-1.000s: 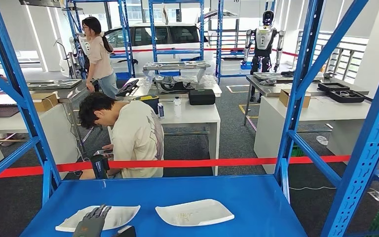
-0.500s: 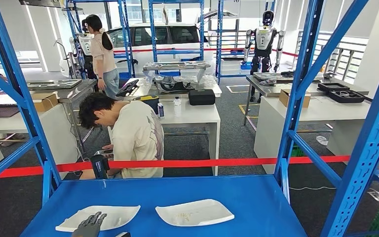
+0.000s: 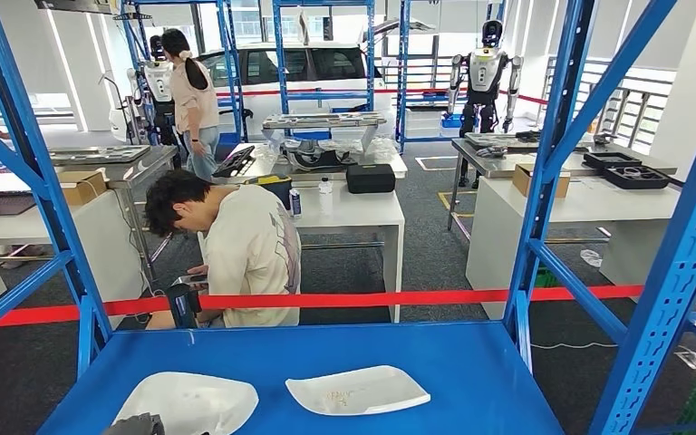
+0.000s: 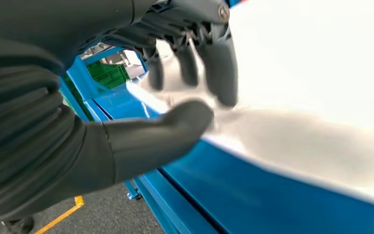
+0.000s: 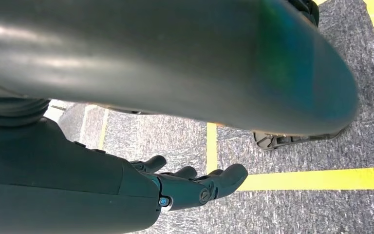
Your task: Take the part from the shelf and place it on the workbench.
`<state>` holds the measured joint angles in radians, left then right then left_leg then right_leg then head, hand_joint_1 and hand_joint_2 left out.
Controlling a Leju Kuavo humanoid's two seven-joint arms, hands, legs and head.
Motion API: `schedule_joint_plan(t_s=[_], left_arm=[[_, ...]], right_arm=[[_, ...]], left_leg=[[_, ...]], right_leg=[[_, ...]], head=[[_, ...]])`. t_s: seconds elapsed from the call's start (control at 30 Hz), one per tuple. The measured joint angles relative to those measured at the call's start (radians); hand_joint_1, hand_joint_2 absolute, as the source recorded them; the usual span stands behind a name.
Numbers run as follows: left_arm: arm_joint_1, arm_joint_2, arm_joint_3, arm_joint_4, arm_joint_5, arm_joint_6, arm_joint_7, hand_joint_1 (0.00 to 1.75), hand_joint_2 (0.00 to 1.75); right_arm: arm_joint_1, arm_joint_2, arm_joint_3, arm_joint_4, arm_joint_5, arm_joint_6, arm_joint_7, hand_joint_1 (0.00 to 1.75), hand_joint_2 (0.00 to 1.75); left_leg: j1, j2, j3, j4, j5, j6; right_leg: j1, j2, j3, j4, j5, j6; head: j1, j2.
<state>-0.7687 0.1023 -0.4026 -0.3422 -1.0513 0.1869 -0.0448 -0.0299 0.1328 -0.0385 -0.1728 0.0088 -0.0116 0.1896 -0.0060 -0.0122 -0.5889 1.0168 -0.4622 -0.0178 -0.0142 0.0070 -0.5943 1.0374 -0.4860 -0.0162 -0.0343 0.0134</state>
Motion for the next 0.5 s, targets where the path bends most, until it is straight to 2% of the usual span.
schedule_joint_plan(t_s=[0.4, 0.5], left_arm=[[0.008, 0.021, 0.006, 0.000, 0.007, 0.009, -0.006, 1.75, 1.75], [0.015, 0.024, 0.008, 0.000, 0.012, 0.011, -0.009, 1.09, 1.75]], right_arm=[[0.000, 0.000, -0.014, 0.000, -0.006, 0.000, 0.000, 0.00, 0.00], [0.000, 0.000, -0.015, 0.000, -0.009, 0.000, 0.000, 0.00, 0.00]], left_leg=[[0.000, 0.000, 0.000, 0.000, 0.000, 0.000], [0.000, 0.000, 0.000, 0.000, 0.000, 0.000]], right_leg=[[0.000, 0.000, 0.000, 0.000, 0.000, 0.000], [0.000, 0.000, 0.000, 0.000, 0.000, 0.000]], head=[[0.000, 0.000], [0.000, 0.000]])
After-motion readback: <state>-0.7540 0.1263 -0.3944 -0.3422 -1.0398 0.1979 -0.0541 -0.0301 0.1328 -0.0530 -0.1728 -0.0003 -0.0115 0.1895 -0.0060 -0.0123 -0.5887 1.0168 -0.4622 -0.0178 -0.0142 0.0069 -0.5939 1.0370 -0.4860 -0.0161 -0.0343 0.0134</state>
